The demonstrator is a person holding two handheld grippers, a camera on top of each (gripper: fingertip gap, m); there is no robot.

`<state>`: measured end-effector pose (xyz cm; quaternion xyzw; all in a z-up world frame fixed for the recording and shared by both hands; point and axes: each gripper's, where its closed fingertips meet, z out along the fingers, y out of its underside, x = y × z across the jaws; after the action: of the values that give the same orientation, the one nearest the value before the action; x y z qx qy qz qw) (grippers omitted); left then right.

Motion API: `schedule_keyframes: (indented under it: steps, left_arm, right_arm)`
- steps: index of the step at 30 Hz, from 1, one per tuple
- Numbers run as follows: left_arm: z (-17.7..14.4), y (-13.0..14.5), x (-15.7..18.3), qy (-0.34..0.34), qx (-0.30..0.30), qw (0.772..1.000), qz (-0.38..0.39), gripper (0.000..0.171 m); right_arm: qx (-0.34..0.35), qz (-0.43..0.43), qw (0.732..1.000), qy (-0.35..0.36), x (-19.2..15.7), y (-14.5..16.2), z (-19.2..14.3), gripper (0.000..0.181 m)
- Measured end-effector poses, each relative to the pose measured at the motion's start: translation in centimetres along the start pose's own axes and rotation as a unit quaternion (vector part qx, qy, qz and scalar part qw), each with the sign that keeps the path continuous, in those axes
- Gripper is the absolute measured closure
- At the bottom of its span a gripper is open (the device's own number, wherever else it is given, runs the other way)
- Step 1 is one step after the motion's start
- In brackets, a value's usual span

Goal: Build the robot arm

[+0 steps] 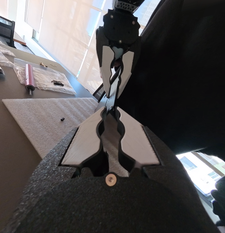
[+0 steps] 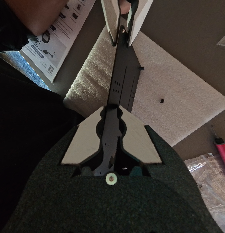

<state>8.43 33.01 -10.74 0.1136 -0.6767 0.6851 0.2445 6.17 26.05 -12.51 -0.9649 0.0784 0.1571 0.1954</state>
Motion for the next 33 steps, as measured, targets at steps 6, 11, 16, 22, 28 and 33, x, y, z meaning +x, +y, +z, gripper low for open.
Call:
schedule_keyframes:
  steps: [6, 11, 16, 22, 28, 33]
  left_arm:
    - [0.01, -0.05, -0.06, -0.002, 0.007, 1.000, 0.003, 0.159]
    - [-0.19, 0.49, -0.01, -0.007, 0.000, 1.000, 0.013, 0.148]
    - [-0.40, 0.38, -0.46, -0.022, 0.002, 0.999, 0.024, 0.152]
    - [-0.27, 0.08, -0.20, -0.011, 0.008, 1.000, 0.020, 0.161]
    - [-0.12, -0.24, -0.25, -0.003, 0.015, 1.000, -0.002, 0.161]
    - [-0.15, -0.18, -0.20, 0.002, 0.017, 1.000, -0.017, 0.162]
  right_arm:
    - [0.000, 0.005, 1.000, 0.000, 0.07, 0.01, -0.03, 0.165]
    - [0.000, 0.005, 1.000, 0.001, 0.12, 0.02, -0.07, 0.165]
    - [0.000, 0.006, 1.000, 0.003, 0.18, 0.03, -0.09, 0.166]
    - [-0.001, 0.005, 1.000, 0.002, 0.11, 0.03, -0.03, 0.165]
    - [-0.001, 0.007, 1.000, 0.004, 0.27, 0.03, -0.12, 0.166]
    - [0.002, 0.014, 1.000, -0.001, 0.23, 0.02, -0.07, 0.166]
